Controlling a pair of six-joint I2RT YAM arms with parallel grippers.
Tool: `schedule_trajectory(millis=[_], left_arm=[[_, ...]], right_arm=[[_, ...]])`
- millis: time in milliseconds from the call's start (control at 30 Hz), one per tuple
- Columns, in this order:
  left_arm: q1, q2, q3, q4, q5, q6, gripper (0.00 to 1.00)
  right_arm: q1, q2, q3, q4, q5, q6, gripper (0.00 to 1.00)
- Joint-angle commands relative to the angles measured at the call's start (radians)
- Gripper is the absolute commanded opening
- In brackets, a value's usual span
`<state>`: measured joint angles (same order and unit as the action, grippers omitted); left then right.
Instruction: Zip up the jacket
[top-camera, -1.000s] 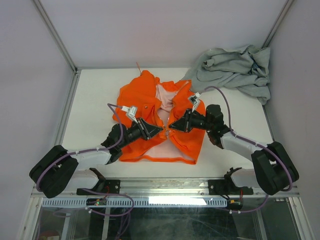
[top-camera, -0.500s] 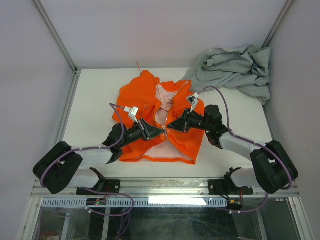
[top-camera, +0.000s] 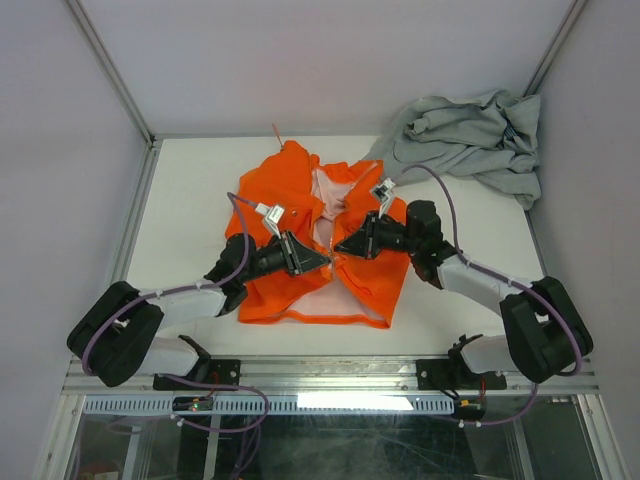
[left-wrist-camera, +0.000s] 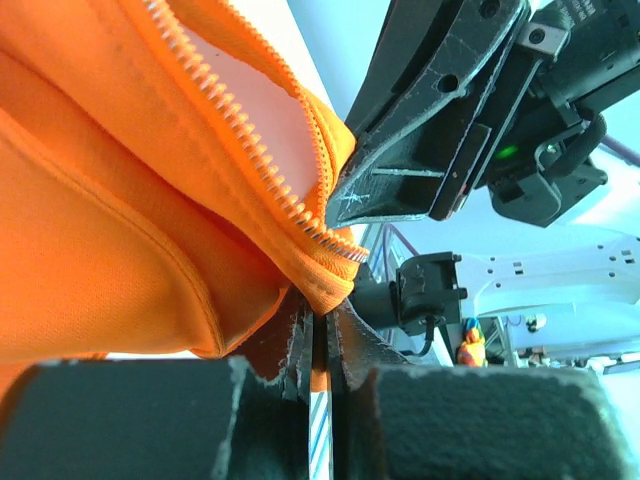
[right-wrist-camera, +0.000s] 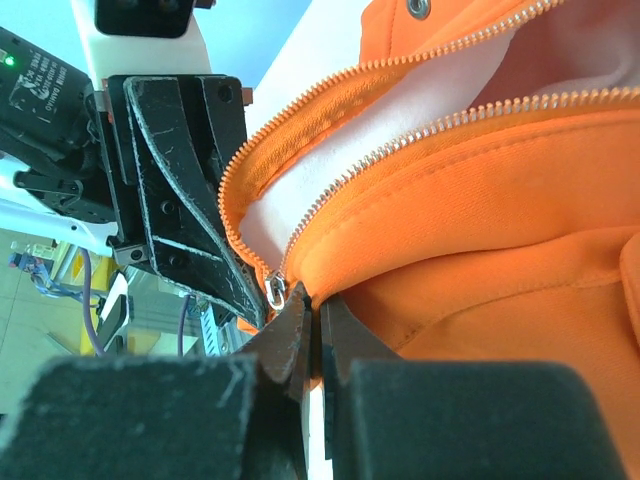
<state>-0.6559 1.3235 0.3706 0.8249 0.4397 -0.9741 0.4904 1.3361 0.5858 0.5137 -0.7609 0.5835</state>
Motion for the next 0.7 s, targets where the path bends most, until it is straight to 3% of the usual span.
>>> schedule_trajectory(millis=[0,67,133,233,267,300,367,500,667], left_arm=[[0.035,0.014,0.086,-0.169,0.216,0.083,0.00],[0.073,0.038,0.106,-0.185,0.244,0.074,0.00],[0.102,0.060,0.128,-0.185,0.275,0.073,0.00],[0.111,0.088,0.154,-0.164,0.310,0.017,0.00],[0.113,0.094,0.159,-0.152,0.320,0.005,0.00],[0.115,0.098,0.160,-0.137,0.337,-0.008,0.00],[0.121,0.098,0.160,-0.097,0.362,-0.032,0.00],[0.124,0.133,0.148,-0.051,0.387,-0.077,0.00],[0.124,0.133,0.145,-0.036,0.402,-0.101,0.00]], right_arm=[[-0.024,0.020,0.132,-0.031,0.072,-0.043,0.00],[-0.025,0.021,0.153,-0.061,0.072,-0.043,0.00],[-0.025,0.010,0.162,-0.099,0.124,-0.209,0.09],[-0.021,-0.033,0.169,-0.179,0.128,-0.218,0.12],[-0.015,-0.054,0.168,-0.214,0.133,-0.276,0.17],[-0.003,-0.079,0.165,-0.244,0.164,-0.326,0.32],[0.031,-0.131,0.162,-0.302,0.224,-0.383,0.38],[0.108,-0.248,0.141,-0.385,0.391,-0.459,0.43],[0.236,-0.380,0.072,-0.409,0.497,-0.505,0.41]])
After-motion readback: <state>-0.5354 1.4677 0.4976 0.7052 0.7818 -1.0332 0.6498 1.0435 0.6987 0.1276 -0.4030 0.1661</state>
